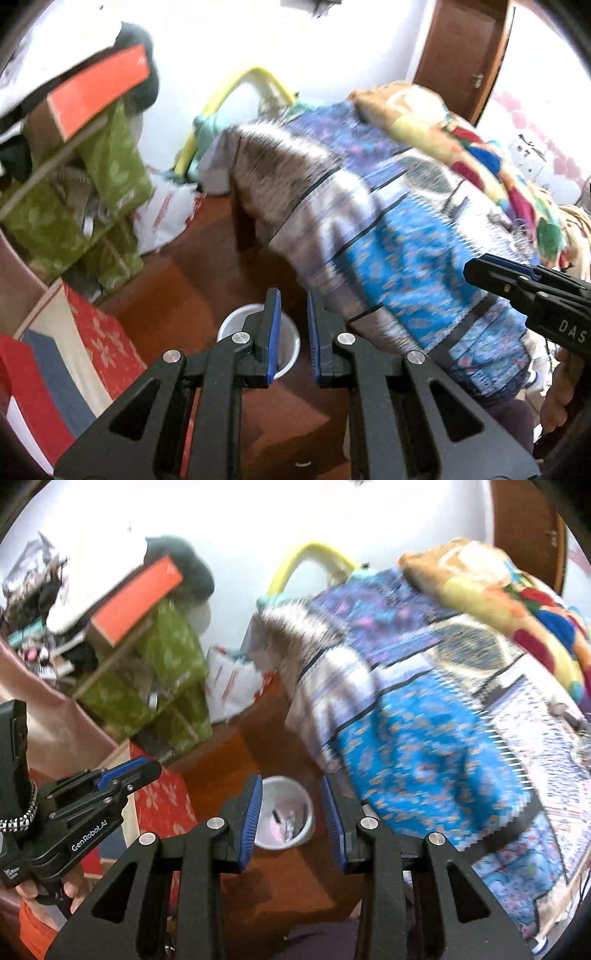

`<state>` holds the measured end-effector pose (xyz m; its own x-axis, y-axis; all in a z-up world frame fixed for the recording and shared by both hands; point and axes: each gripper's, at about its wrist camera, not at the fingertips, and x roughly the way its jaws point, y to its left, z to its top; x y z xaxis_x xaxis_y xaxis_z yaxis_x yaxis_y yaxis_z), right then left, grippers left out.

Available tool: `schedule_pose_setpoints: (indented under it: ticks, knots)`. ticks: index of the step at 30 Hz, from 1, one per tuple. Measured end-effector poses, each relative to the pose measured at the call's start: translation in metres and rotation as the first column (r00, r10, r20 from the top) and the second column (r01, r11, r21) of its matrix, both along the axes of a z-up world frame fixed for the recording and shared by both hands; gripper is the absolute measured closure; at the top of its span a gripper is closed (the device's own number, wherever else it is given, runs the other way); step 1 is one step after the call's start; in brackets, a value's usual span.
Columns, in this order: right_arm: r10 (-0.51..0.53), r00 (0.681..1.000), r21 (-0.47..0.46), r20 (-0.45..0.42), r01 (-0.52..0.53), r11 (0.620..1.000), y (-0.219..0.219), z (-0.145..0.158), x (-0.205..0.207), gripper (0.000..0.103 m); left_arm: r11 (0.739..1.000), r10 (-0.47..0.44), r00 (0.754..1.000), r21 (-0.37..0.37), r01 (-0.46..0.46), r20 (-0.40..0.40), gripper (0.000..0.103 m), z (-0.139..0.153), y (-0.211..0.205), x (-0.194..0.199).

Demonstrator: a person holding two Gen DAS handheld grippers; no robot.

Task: Collect trash
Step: 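Move the left tool to the white tape roll while the right tool approaches the clear bag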

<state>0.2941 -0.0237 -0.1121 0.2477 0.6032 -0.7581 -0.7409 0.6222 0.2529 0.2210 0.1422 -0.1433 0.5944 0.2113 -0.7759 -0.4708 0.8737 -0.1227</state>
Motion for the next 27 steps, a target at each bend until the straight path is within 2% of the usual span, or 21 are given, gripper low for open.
schedule_pose_setpoints:
  ticks: [8, 18, 19, 20, 21, 22, 23, 27]
  knots:
    - [-0.158, 0.98, 0.086, 0.118, 0.148, 0.985, -0.088, 0.048, 0.015, 0.073, 0.992, -0.115, 0.99, 0.061, 0.11, 0.079, 0.091, 0.045, -0.064, 0.031]
    - [-0.323, 0.922, 0.112, 0.215, 0.305, 0.946, -0.186, 0.07, 0.038, 0.073, 0.946, -0.315, 0.943, 0.119, 0.302, 0.11, 0.083, 0.071, -0.162, 0.089]
    - [-0.334, 0.916, 0.111, 0.222, 0.317, 0.942, -0.194, 0.071, 0.04, 0.073, 0.941, -0.329, 0.938, 0.122, 0.316, 0.11, 0.076, 0.072, -0.169, 0.095]
    - [-0.348, 0.909, 0.111, 0.229, 0.331, 0.937, -0.201, 0.071, 0.043, 0.073, 0.936, -0.343, 0.933, 0.123, 0.33, 0.111, 0.064, 0.072, -0.176, 0.099]
    - [-0.366, 0.9, 0.11, 0.235, 0.35, 0.93, -0.21, 0.071, 0.047, 0.073, 0.93, -0.361, 0.925, 0.123, 0.347, 0.116, 0.057, 0.072, -0.186, 0.107]
    - [-0.384, 0.892, 0.109, 0.24, 0.368, 0.923, -0.22, 0.07, 0.051, 0.073, 0.927, -0.369, 0.922, 0.122, 0.356, 0.12, 0.045, 0.072, -0.193, 0.111]
    - [-0.4, 0.884, 0.109, 0.241, 0.385, 0.917, -0.228, 0.069, 0.055, 0.073, 0.923, -0.379, 0.917, 0.122, 0.365, 0.123, 0.039, 0.072, -0.199, 0.115]
    - [-0.452, 0.867, 0.105, 0.209, 0.439, 0.892, -0.259, 0.059, 0.077, 0.073, 0.896, -0.44, 0.89, 0.117, 0.428, 0.115, 0.039, 0.066, -0.23, 0.142]
